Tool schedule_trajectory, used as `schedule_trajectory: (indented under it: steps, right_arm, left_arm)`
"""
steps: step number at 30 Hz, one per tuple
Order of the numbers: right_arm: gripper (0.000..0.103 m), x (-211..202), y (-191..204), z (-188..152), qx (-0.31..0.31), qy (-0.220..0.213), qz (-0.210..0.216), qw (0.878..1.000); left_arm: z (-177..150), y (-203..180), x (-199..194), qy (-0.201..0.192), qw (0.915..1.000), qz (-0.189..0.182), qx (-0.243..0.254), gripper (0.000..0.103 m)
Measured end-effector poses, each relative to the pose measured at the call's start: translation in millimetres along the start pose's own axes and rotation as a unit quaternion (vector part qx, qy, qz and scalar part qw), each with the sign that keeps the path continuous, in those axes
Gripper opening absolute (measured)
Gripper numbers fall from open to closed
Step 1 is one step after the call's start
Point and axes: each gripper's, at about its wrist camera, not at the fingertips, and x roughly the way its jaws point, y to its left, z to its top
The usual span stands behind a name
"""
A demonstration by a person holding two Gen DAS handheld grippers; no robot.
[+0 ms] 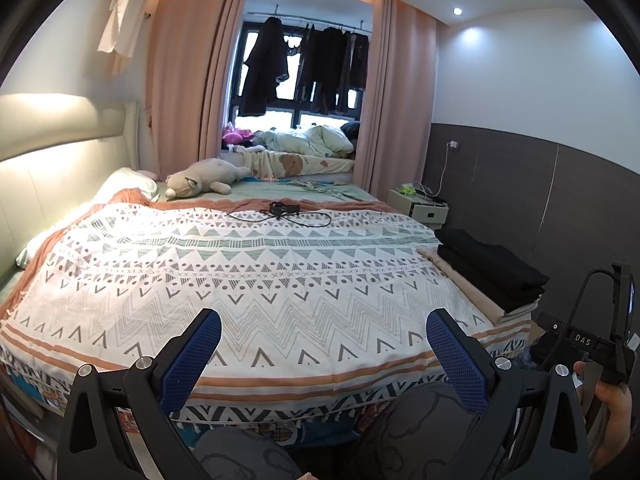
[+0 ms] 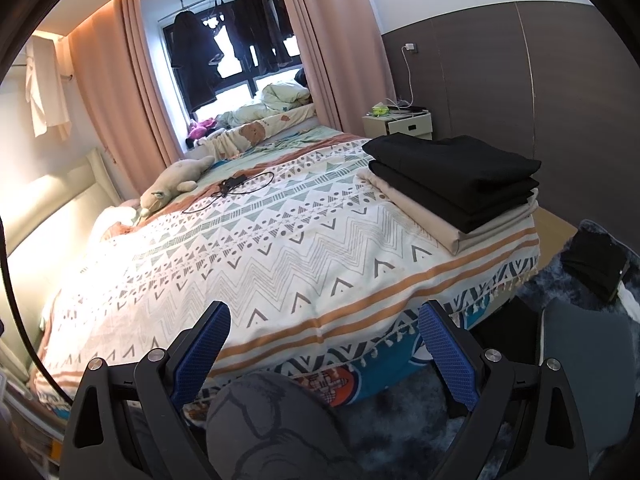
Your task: Fold large clothes
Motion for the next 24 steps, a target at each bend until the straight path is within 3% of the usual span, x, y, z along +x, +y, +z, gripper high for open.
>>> schedule_trajectory:
  steps: [24]
  right_arm:
    - [0.095, -2.0, 2.6, -2.1, 0.003, 0.005, -0.002, 1.000]
  left_arm:
    - [-3.3, 5.1, -3.7, -0.002, 0.9999, 0.013, -0.006, 0.103]
